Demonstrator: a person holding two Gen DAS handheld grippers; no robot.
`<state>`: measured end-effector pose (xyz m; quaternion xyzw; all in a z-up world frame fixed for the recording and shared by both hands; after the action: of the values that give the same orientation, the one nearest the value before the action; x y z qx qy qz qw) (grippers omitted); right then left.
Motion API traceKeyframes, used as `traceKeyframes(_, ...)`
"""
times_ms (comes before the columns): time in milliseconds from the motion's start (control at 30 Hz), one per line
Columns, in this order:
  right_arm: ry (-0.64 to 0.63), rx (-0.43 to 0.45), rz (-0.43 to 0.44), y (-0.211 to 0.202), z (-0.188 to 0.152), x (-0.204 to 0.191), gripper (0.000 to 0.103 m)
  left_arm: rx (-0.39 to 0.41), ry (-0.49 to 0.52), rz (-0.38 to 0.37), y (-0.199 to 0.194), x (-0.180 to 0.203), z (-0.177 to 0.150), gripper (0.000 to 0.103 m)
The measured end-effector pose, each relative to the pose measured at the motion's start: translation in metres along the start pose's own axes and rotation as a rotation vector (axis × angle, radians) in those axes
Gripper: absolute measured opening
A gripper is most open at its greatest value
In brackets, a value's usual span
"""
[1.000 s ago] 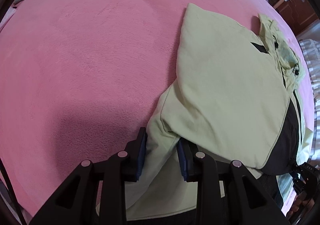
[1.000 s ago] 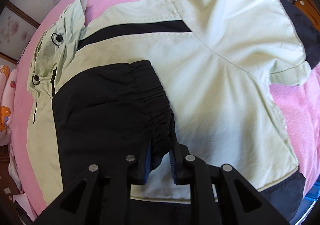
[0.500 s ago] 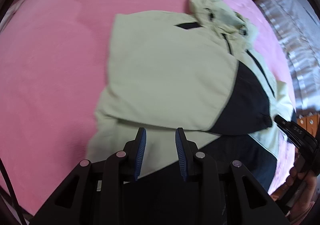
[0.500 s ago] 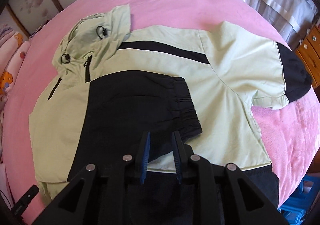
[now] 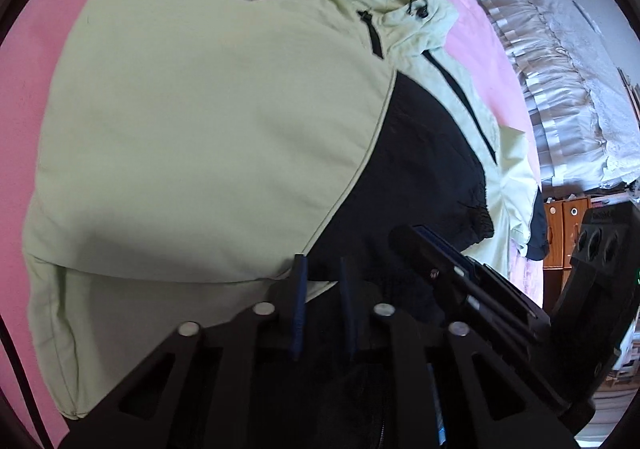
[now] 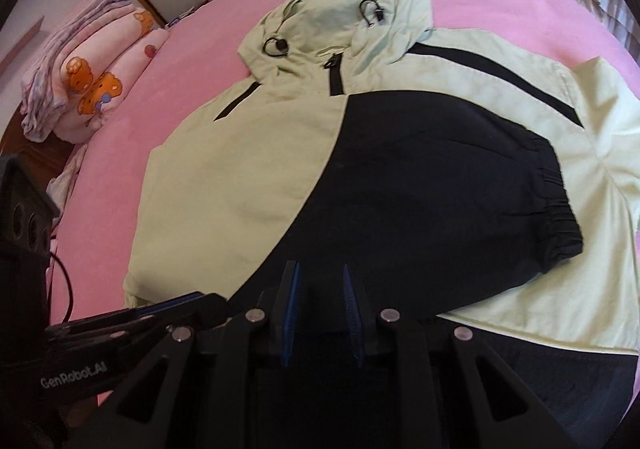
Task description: Fold large clothes
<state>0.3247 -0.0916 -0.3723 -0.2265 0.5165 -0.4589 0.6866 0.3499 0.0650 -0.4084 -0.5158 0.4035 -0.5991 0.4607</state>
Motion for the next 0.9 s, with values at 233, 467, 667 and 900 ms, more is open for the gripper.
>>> traceKeyframes(233, -0.106, -0.071, 0.015, 0.032, -0.009, 0.0, 0.003, -0.036, -0.031, 0.059, 0.021, -0.012, -0.002, 0.006)
traceKeyframes(467, -0.143, -0.074, -0.066, 0.029, -0.003, 0.026, 0.0, -0.032, -0.023, 0.117, 0.019, -0.02, -0.002, 0.004)
traceKeyframes(667, -0.073, -0.049, -0.157, -0.001, -0.001, 0.08, 0.0, 0.027, -0.079, 0.303, -0.003, -0.075, 0.006, 0.004)
traceKeyframes(900, -0.045, -0.015, -0.229, -0.037, 0.004, 0.124, 0.0, 0.043, -0.189, 0.38, -0.021, -0.144, 0.005, 0.004)
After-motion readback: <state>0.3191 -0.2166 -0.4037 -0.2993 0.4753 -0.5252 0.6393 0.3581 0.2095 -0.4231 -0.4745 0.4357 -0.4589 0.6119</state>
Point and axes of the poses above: each gripper's, at about its wrist camera, not at the fingertips, and y roughly the way its jaws point, x to its right, z to its top, the point moved 8 cm from there along y, roughly the way its jaws point, and after that the axes turned 13 degrees about z, right-handed, at the moved point
